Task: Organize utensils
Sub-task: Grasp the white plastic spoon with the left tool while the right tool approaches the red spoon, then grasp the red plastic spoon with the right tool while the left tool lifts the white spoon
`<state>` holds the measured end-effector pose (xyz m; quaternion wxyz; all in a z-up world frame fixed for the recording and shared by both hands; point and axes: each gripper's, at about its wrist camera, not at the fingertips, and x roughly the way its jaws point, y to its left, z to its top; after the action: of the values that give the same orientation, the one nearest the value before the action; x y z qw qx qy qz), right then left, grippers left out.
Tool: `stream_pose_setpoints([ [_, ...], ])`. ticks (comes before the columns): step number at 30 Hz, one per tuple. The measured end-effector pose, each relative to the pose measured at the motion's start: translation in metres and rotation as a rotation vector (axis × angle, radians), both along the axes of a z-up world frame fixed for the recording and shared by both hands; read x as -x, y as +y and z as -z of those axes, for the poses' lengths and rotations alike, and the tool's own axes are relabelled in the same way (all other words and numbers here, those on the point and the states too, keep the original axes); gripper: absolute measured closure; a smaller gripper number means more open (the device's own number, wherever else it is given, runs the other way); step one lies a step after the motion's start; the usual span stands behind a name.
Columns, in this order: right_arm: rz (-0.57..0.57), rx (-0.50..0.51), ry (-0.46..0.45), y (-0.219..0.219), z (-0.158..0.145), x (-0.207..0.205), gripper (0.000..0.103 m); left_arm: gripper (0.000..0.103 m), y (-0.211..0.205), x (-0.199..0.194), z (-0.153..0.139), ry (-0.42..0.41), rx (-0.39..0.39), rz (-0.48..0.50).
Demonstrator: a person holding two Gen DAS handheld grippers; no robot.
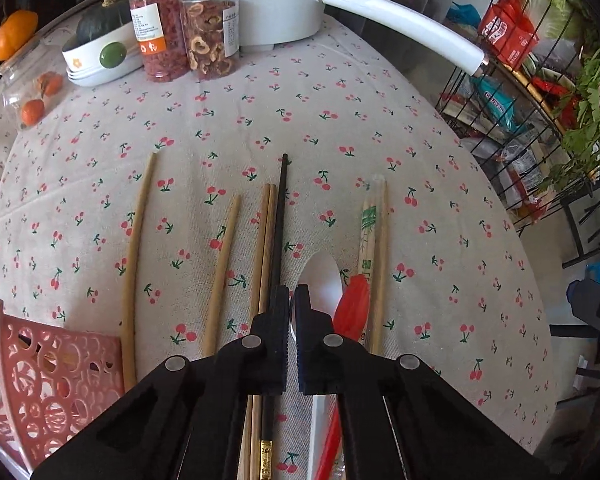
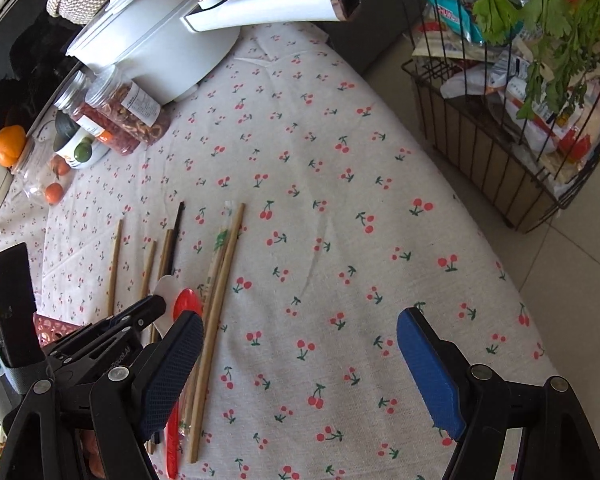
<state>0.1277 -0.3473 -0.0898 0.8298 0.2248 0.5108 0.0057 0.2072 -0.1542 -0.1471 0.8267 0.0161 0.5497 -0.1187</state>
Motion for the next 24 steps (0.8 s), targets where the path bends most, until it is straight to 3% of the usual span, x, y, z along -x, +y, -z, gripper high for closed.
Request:
stream_pose_setpoints([
  [14, -0.086, 0.062, 0.033, 0.043, 0.007, -0.011, 0.019, 0.102, 0.03, 0.085, -0.095, -0.197, 0.016, 0.108],
  [21, -0.143, -0.024, 0.071, 0.066, 0.024, -0.024, 0.02, 0.102, 0.071, 0.118, -0.108, -0.286, 0.034, 0.093],
  [24, -0.169, -0.061, 0.103, 0.079, 0.034, -0.033, 0.033, 0.102, 0.094, 0.125, -0.105, -0.36, 0.036, 0.028],
])
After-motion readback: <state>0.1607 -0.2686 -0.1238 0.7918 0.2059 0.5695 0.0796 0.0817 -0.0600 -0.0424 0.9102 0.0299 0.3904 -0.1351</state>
